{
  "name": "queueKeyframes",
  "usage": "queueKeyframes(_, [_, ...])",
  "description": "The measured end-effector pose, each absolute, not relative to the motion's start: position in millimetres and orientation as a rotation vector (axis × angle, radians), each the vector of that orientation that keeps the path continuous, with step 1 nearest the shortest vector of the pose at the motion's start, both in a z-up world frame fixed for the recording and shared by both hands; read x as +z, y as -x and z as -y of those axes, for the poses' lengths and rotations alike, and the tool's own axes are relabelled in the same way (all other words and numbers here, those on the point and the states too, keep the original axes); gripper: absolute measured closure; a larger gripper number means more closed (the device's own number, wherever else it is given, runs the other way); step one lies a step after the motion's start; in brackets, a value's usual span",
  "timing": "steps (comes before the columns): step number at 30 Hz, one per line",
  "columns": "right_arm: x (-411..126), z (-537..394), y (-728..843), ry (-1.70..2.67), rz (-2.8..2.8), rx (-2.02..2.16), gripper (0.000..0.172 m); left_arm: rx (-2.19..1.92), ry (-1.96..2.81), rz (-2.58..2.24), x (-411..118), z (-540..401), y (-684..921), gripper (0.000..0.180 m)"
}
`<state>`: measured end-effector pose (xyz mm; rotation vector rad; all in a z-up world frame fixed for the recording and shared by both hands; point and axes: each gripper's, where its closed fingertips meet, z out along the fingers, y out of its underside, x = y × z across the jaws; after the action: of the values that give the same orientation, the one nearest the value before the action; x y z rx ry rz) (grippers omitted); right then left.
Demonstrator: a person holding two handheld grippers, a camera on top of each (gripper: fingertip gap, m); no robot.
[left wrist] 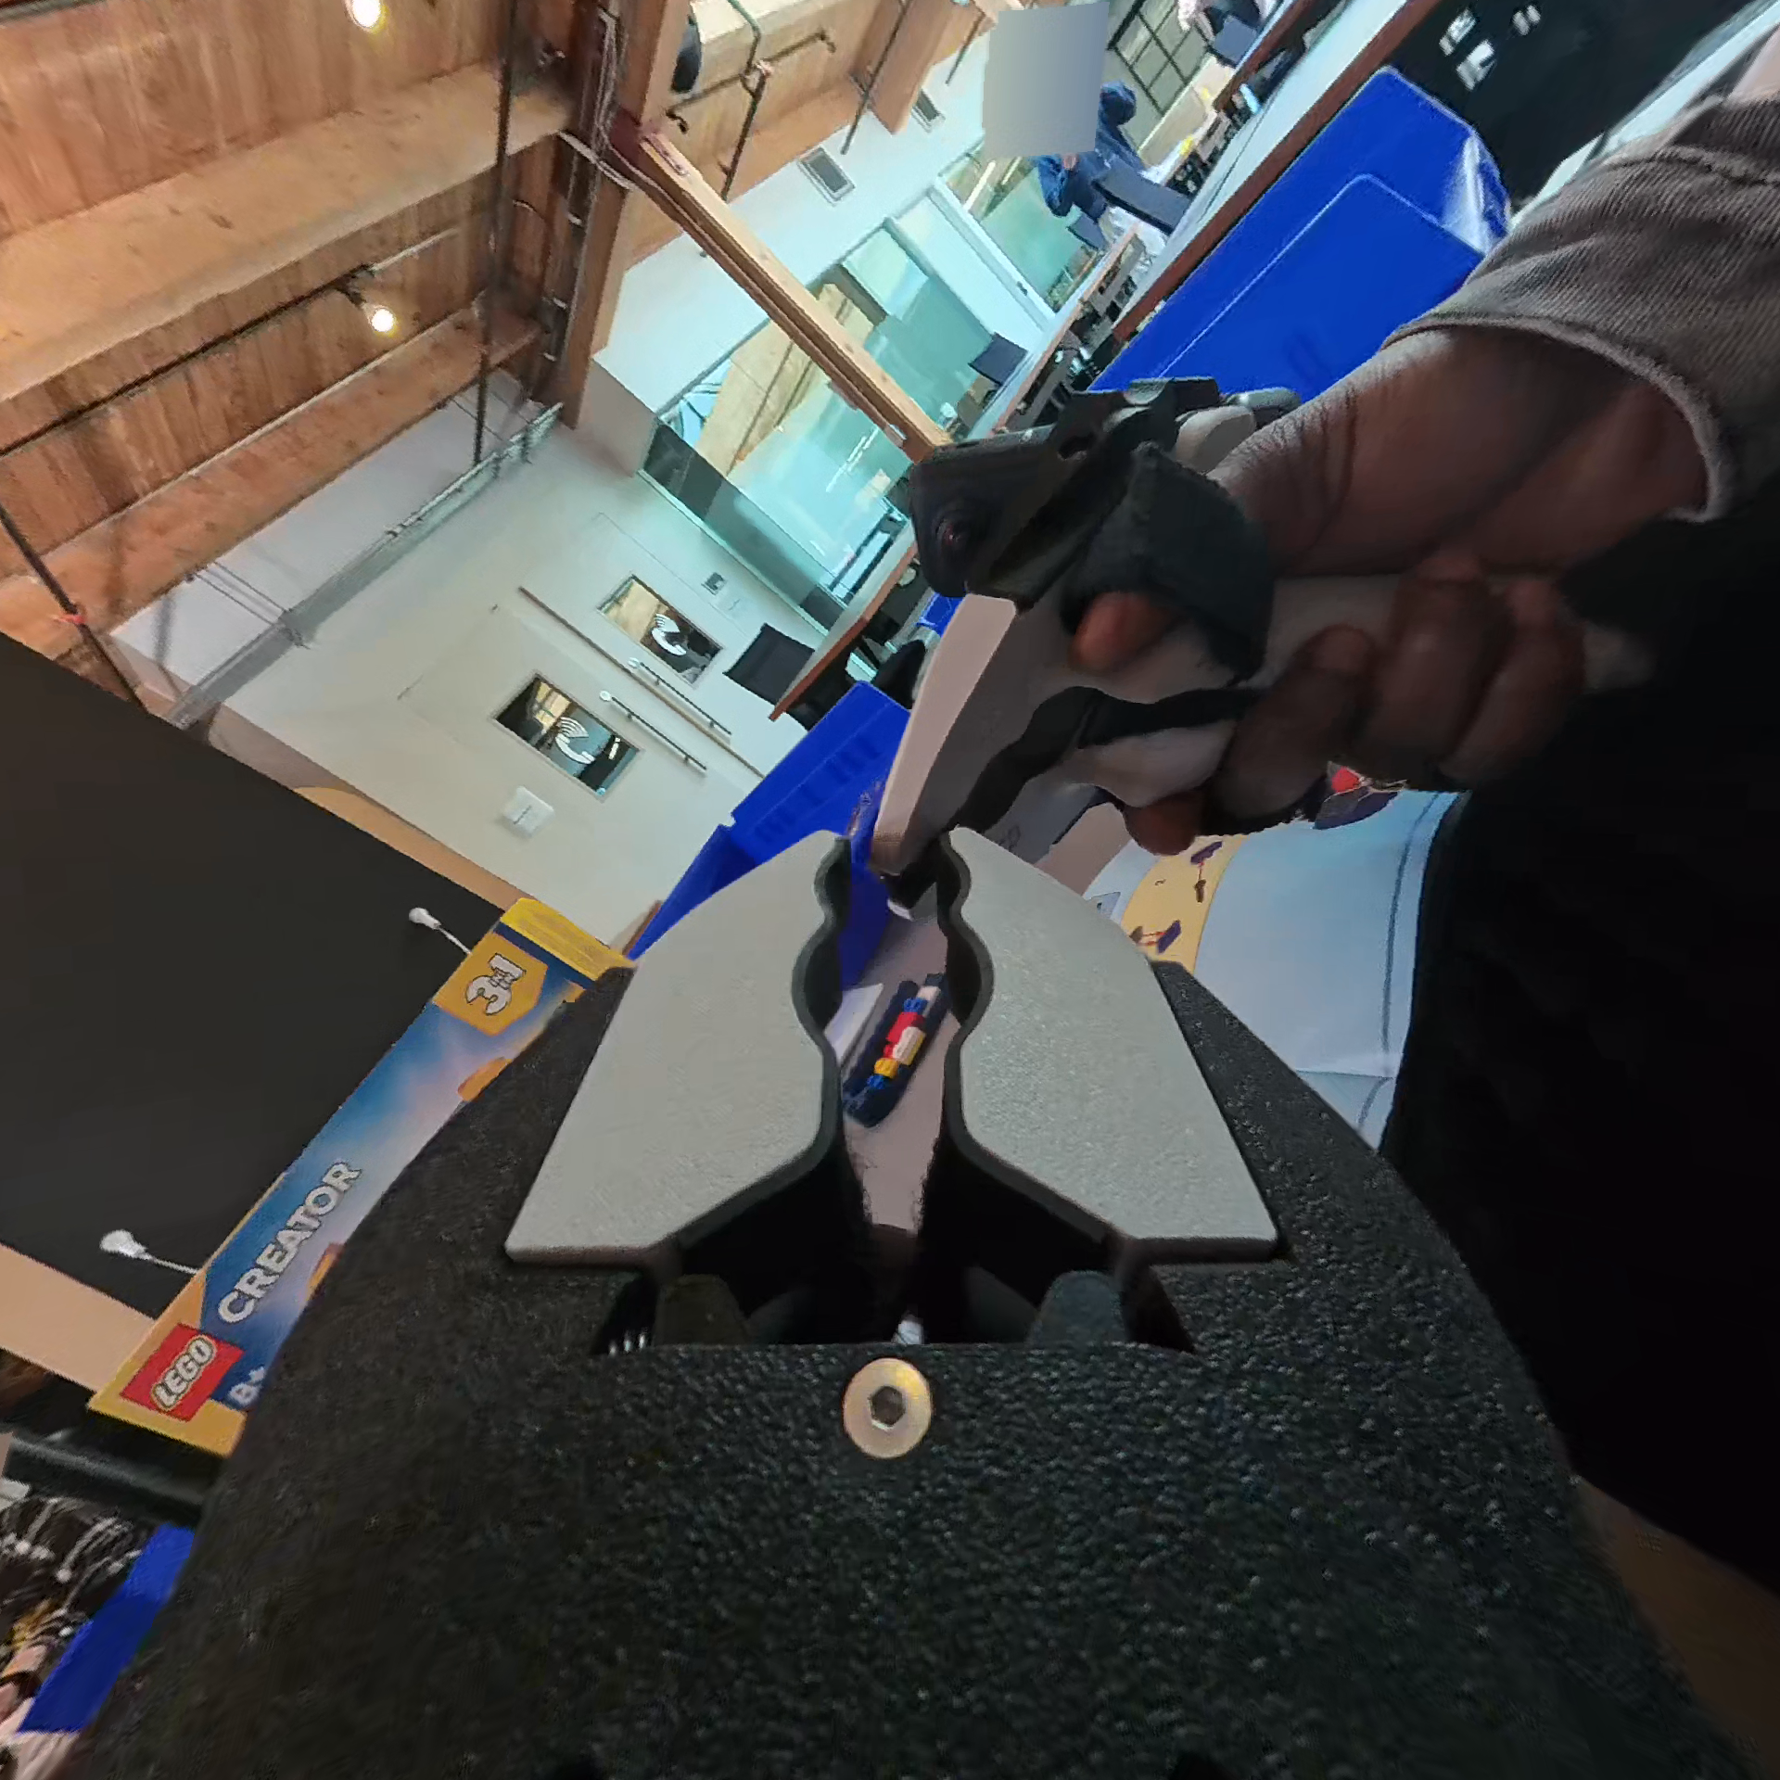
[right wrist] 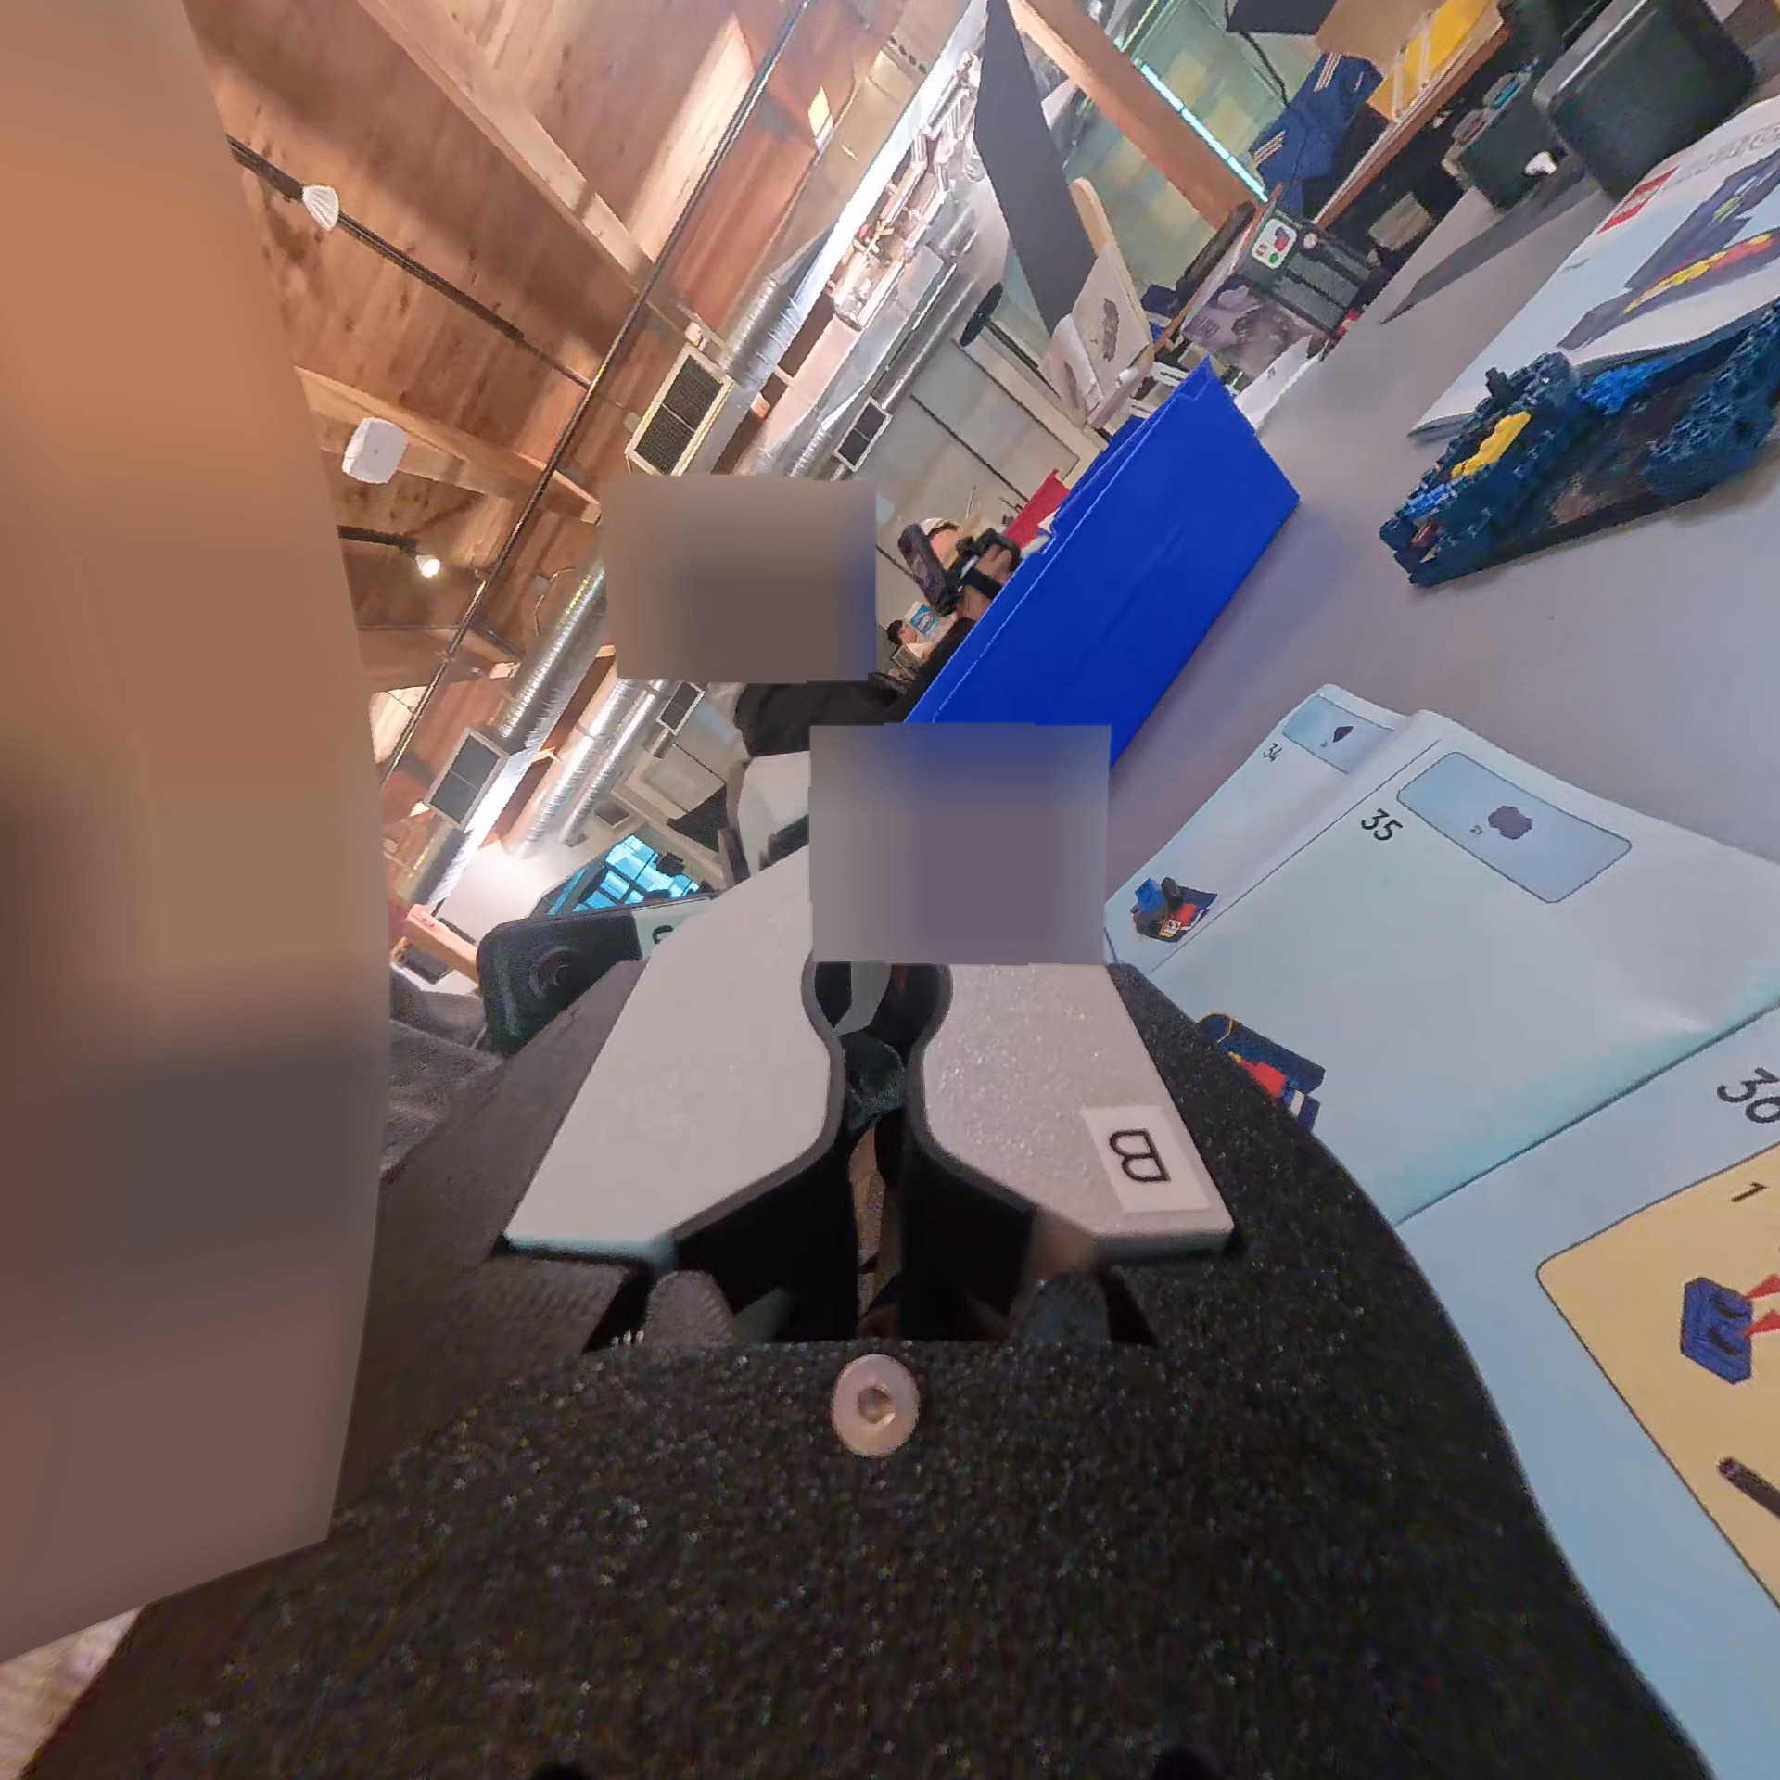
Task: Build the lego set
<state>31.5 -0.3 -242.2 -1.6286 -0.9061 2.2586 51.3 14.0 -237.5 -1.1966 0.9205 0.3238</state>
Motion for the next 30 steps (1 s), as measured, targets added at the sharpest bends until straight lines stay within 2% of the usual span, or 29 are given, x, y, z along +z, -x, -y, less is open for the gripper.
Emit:
queueKeyframes(10, [-242.0, 12.1, -31.2, 1.542, 1.003, 2.166, 0.166, 0.295, 1.227, -0.965, -240.2, -1.8, -51.9, 0.171])
queueKeyframes(18, [-253.3, 26.2, -25.8, 1.588, 1.124, 2.140, 0.162, -0.273, 1.373, -0.843, -252.1, 13.1, -50.1, 0.173])
queueKeyframes(26, [-248.3, 36.3, -27.8, 1.525, 1.173, 2.200, 0.160, -0.427, 1.299, -0.881, -247.7, 23.1, -53.8, 0.174])
queueKeyframes(27, [-246.5, 38.4, -29.4, 1.498, 1.183, 2.204, 0.159, -0.422, 1.285, -0.891, -246.6, 25.1, -55.7, 0.174])
queueKeyframes(29, [-238.2, 46.3, -36.2, 1.412, 1.210, 2.295, 0.129, -0.380, 1.292, -0.905, -248.4, 25.0, -56.6, 0.177])
queueKeyframes(30, [-239.0, 48.1, -37.2, 1.413, 1.220, 2.312, 0.132, -0.377, 1.281, -0.931, -249.2, 27.8, -59.3, 0.179])
